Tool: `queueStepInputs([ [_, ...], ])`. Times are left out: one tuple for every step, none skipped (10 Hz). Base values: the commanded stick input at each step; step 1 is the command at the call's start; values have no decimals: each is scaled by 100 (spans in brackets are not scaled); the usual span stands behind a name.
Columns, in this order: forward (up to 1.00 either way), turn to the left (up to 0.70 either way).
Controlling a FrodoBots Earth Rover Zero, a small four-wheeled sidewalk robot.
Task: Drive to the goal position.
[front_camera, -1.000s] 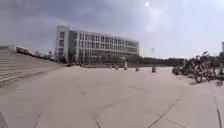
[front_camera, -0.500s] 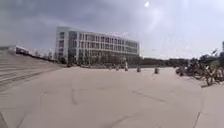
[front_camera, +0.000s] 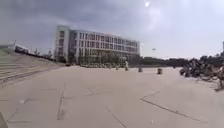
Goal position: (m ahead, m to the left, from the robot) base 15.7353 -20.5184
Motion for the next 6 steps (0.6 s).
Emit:
queueStepInputs([
  [100,-40],
  [100,-16],
  [100,0],
  [100,0],
  [100,0],
  [100,0],
])
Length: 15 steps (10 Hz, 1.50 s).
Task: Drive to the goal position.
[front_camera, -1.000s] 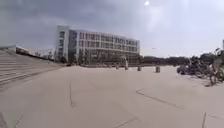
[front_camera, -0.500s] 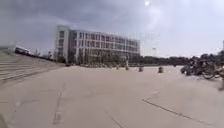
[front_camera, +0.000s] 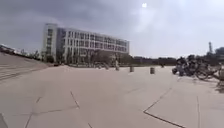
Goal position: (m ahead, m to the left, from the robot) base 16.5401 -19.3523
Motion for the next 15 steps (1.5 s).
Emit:
queueStepInputs([
  [100,0],
  [100,0],
  [100,0],
  [100,0],
  [100,0],
  [100,0],
  [100,0],
  [100,0],
  [100,0],
  [100,0],
  [100,-11],
  [100,-40],
  [100,-40],
  [100,-40],
  [100,-40],
])
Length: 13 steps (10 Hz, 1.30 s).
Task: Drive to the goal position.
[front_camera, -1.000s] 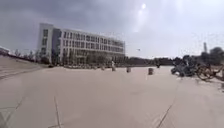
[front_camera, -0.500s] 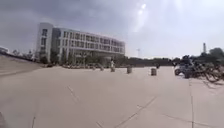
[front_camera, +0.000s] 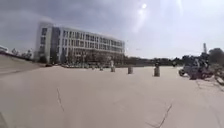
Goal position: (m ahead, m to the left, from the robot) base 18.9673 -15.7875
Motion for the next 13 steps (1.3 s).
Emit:
queueStepInputs([
  [100,0],
  [100,0],
  [100,0],
  [100,0],
  [100,0],
  [100,0],
  [100,0],
  [100,0],
  [100,0],
  [100,0],
  [100,0],
  [100,0],
  [100,-29],
])
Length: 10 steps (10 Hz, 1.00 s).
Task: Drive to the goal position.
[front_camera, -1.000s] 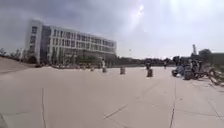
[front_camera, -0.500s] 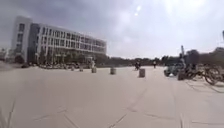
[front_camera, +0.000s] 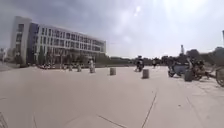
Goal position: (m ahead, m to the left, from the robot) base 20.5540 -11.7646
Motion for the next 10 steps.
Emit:
queueStepInputs([
  [100,-40],
  [100,-40],
  [100,-7],
  [100,0],
  [100,0],
  [100,0],
  [100,0],
  [100,0],
  [100,0],
  [100,0],
])
